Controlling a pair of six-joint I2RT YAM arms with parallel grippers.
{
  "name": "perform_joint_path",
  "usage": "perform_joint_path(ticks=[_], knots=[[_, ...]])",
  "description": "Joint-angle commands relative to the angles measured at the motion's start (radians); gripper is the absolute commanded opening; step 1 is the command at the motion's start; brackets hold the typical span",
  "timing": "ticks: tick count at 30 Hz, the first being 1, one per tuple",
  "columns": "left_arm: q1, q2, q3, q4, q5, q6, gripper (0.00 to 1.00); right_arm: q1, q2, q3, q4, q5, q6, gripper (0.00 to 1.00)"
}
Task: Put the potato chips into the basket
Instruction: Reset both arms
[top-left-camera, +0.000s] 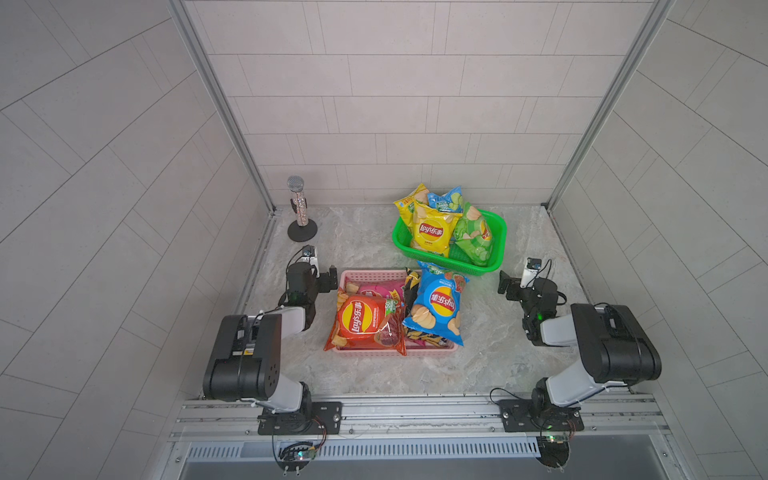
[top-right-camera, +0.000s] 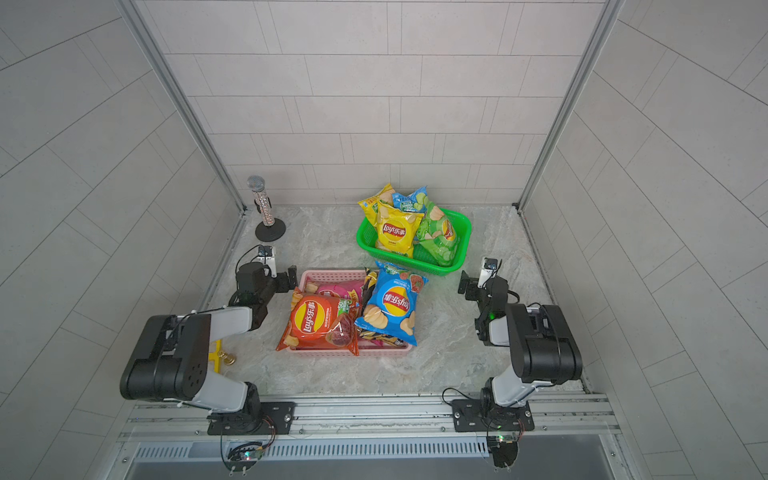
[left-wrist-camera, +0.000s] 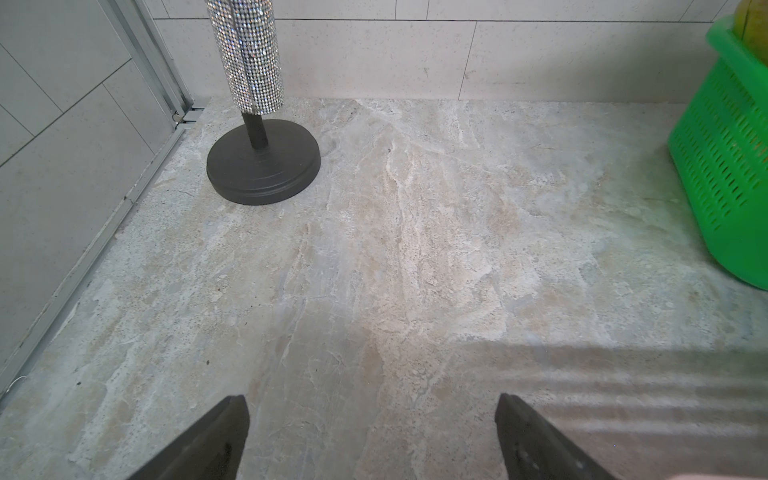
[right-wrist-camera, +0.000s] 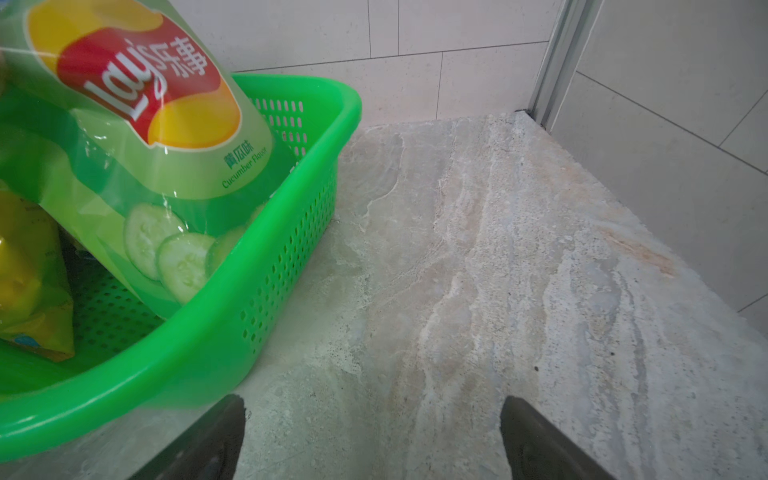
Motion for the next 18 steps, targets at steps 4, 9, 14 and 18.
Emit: perform_joint_path(ticks=[4, 9, 14, 18], knots=[[-0.002, 0.006, 0.014, -0.009, -0.007, 0.009, 1.0, 0.006, 0.003, 0.01, 0.032, -0.01, -0.014, 1.0], [-0.002, 0.006, 0.014, -0.01, -0.008, 0.009, 1.0, 0.03, 0.001, 0.046, -0.034, 0.031, -0.032, 1.0], [-0.002, 0.017, 0.025, -0.021, -0.009, 0.009, 1.0, 0.031, 0.002, 0.047, -0.035, 0.034, -0.034, 1.0], [-0.004, 0.009, 0.019, -0.017, -0.013, 0.011, 1.0, 0.03, 0.003, 0.048, -0.031, 0.033, -0.033, 1.0]])
